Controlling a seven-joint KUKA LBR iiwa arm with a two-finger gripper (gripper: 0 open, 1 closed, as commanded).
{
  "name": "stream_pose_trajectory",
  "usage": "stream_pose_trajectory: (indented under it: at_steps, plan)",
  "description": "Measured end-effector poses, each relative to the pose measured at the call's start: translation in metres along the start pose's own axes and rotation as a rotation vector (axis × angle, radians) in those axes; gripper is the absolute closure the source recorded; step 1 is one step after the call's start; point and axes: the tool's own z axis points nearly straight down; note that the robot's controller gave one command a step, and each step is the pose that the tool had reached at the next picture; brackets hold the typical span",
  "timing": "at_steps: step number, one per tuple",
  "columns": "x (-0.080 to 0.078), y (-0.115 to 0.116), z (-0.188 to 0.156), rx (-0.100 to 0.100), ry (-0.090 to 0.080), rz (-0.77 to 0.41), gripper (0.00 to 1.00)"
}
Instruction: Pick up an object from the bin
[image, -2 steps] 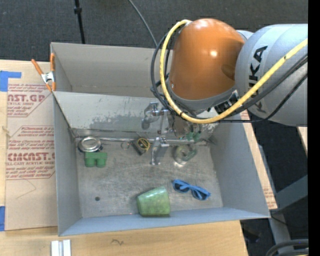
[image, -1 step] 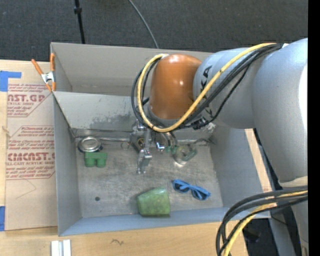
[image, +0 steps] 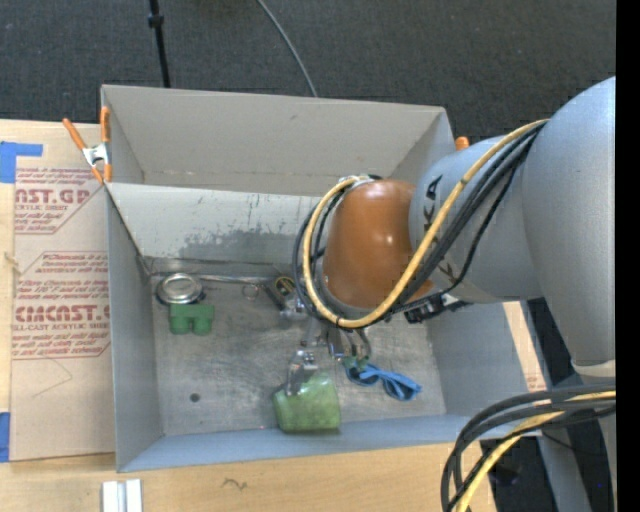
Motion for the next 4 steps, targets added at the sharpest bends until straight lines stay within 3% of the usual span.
stream_pose_trajectory:
  at_steps: [1, 2, 3, 4]
  plan:
    - [0.01, -0.026, 0.004, -0.005, -0.027, -0.087, 0.0]
    - [0.011, -0.027, 0.005, -0.002, -0.023, -0.106, 0.0]
    - [0.014, -0.09, 0.005, -0.005, -0.026, -0.384, 0.0]
    - [0.014, -0.089, 0.007, 0.003, -0.02, -0.458, 0.0]
